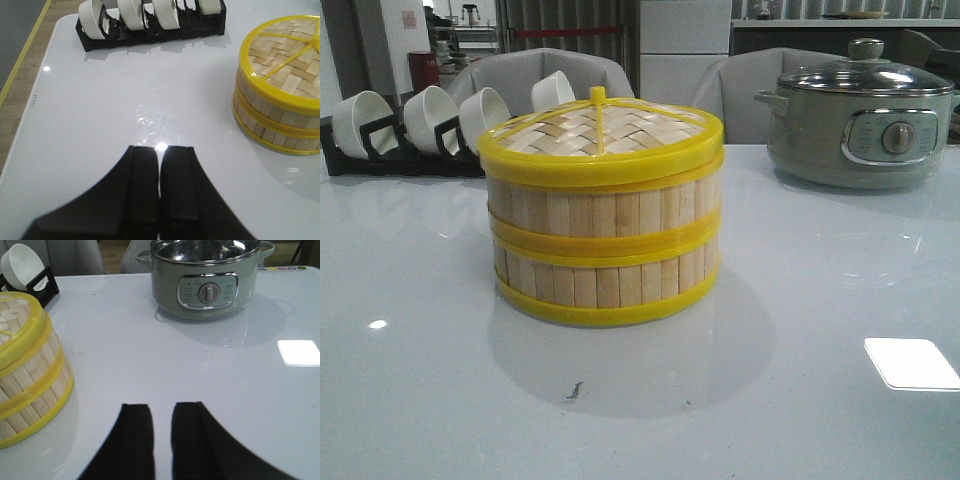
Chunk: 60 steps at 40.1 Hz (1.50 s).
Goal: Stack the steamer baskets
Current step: 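Raise the right gripper away from the lidded stack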
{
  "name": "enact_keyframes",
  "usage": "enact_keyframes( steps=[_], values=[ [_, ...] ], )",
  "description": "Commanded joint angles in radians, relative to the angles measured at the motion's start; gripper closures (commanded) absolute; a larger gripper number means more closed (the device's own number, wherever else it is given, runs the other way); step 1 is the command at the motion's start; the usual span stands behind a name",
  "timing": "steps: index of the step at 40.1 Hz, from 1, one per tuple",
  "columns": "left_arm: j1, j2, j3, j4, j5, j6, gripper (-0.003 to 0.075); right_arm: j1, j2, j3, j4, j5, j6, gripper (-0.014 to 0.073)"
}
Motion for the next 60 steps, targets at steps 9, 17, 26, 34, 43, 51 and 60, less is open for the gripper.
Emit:
enact_keyframes(
  steps=[9, 17, 26, 34, 43, 51, 60],
  values=[
    [-0.007, -0.001, -0.026, 0.018, -0.07, -0.011, 0.0628, -0.005, -0.029, 0.014, 0.003, -0.12, -0.007, 0.0538],
    [-0.007, -0.001, -0.026, 0.018, -0.07, -0.011, 0.0628, -0.005, -0.026, 0.014, 0.003, -0.093, -0.007, 0.0538],
    [-0.007, -0.001, -0.026, 0.018, -0.07, -0.011, 0.0628, -0.002, -0.025, 0.014, 0.003, -0.09, -0.007, 0.0538],
    [-0.007, -0.001, -0.026, 0.018, -0.07, -0.011, 0.0628, -0.002, -0.025, 0.014, 0.003, -0.09, -0.007, 0.0538],
    [-0.007, -0.001, -0.026, 0.018, -0.07, -0.011, 0.0628, -0.002, -0.025, 0.014, 0.003, -0.09, -0.007, 0.0538],
    [-0.007, -0.001, -0.026, 0.018, -0.07, -0.011, 0.0628, -0.002, -0.025, 0.014, 0.003, -0.09, -0.007, 0.0538],
    [-0.007, 0.002, -0.026, -0.012, -0.217, -0.013, 0.0628, -0.002, -0.025, 0.014, 0.003, -0.09, -0.007, 0.0538]
  ],
)
